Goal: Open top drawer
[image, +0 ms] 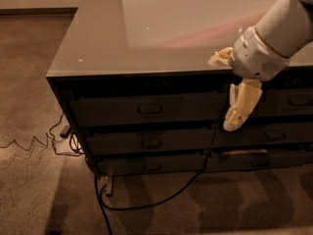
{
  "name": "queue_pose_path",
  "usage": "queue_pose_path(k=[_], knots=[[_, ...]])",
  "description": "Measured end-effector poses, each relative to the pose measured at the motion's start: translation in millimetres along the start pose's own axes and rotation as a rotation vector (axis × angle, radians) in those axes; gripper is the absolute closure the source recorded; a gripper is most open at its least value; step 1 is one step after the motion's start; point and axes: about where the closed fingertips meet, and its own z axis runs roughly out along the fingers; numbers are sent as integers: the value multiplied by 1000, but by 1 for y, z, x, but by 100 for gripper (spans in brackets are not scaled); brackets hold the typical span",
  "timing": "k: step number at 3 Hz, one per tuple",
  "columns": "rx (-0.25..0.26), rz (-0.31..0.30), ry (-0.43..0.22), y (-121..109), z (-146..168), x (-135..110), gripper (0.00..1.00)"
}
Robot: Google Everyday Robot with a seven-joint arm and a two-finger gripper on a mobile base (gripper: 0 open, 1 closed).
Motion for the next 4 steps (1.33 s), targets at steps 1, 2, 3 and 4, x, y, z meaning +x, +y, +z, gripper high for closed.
queue_pose_path(k=[1, 2, 3, 4], knots=[[3, -77, 72, -5, 30, -18, 0], [4, -81, 90, -6, 33, -15, 0], [-20, -73, 4, -21, 81, -9, 0], [-33, -70, -31, -32, 105, -4, 0]])
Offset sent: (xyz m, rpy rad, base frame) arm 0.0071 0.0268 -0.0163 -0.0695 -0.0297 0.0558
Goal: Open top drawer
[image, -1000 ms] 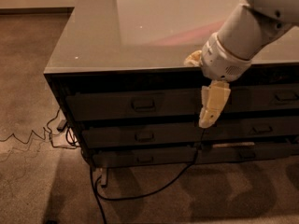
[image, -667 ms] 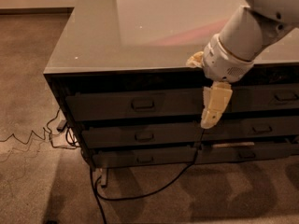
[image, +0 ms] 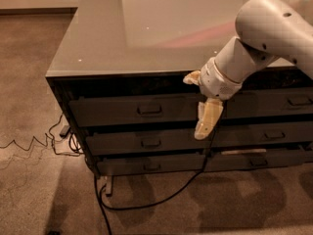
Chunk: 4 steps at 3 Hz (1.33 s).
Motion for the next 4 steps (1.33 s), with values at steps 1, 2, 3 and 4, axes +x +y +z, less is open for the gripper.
queue_pose_path(k=[1, 2, 3, 4], knots=[[-23, -10, -17, -27, 38, 4, 0], [-100, -7, -18, -39, 88, -1, 0], [-111, -8, -20, -39, 94, -2, 0], [-134, 5, -28, -42, 107, -3, 0]])
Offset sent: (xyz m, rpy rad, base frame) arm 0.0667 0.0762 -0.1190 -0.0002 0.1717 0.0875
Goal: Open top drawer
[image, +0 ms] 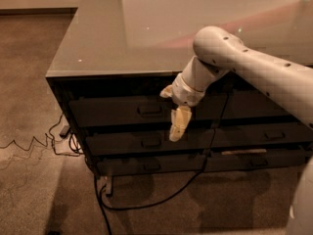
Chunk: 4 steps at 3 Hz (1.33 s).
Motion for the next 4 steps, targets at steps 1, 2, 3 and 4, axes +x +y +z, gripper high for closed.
queue_pose_path(k=[1, 2, 3, 4], knots=[[30, 64, -5, -22, 19, 16, 0], [101, 121, 26, -46, 26, 34, 0], [198, 181, 81, -65, 11, 54, 0], [240, 214, 144, -74, 11, 69, 0]])
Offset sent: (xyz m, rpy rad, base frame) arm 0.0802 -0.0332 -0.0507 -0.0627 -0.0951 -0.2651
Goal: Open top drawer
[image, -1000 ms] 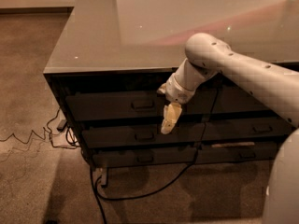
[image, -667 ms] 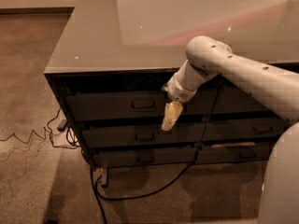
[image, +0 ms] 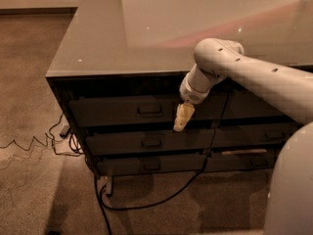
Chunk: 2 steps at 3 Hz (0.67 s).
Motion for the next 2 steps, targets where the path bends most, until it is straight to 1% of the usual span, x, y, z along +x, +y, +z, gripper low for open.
queue_pose_path(k=[1, 2], knots=[[15, 13, 19, -7, 9, 5, 0], [6, 17, -13, -11, 26, -2, 0]])
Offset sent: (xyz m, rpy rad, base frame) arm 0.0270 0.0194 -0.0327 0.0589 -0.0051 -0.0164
